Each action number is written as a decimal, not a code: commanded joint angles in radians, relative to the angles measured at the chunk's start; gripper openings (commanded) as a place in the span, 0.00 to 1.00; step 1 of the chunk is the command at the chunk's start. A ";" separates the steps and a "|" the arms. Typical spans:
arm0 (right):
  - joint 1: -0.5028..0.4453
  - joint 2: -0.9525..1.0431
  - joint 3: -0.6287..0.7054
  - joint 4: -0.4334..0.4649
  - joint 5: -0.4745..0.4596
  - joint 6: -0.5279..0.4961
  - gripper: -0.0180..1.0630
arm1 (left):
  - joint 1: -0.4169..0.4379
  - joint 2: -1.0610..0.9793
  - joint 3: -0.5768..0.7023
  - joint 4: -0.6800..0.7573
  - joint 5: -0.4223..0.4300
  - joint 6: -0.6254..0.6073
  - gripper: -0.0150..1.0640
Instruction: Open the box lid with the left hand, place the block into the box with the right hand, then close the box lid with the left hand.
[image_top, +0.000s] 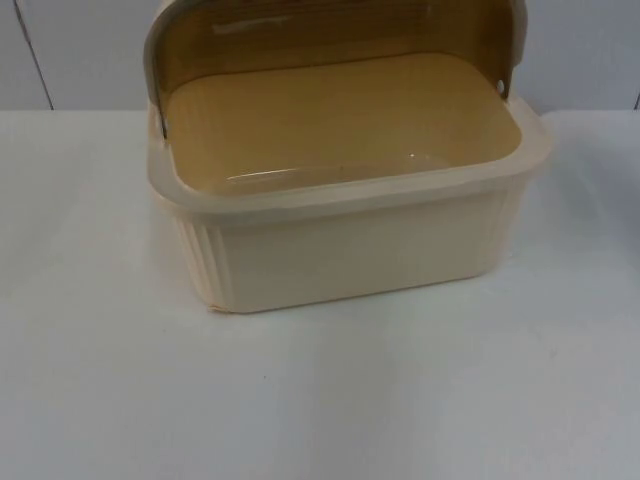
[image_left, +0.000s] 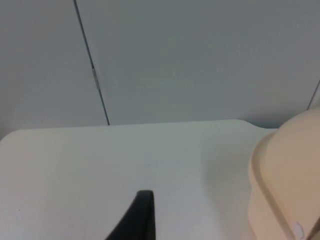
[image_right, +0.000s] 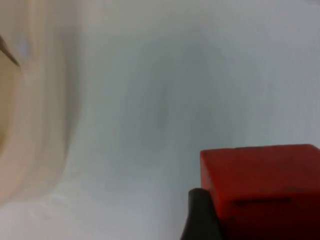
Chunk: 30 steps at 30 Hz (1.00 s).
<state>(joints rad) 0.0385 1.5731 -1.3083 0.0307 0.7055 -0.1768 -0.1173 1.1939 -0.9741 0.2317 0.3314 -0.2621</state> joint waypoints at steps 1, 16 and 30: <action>0.061 -0.012 -0.112 0.002 0.033 -0.007 0.02 | 0.002 -0.006 0.002 -0.011 0.001 -0.004 0.99; 0.325 -0.007 -0.290 0.261 -0.081 -0.127 0.02 | 0.002 -0.006 0.002 -0.011 0.001 -0.004 0.99; 0.498 0.105 -0.288 0.315 -0.127 -0.323 0.02 | 0.002 -0.006 0.002 -0.011 0.005 -0.004 0.99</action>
<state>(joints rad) 0.5275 1.6751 -1.5937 0.3360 0.5832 -0.4860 -0.1173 1.1939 -0.9741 0.2317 0.3314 -0.2621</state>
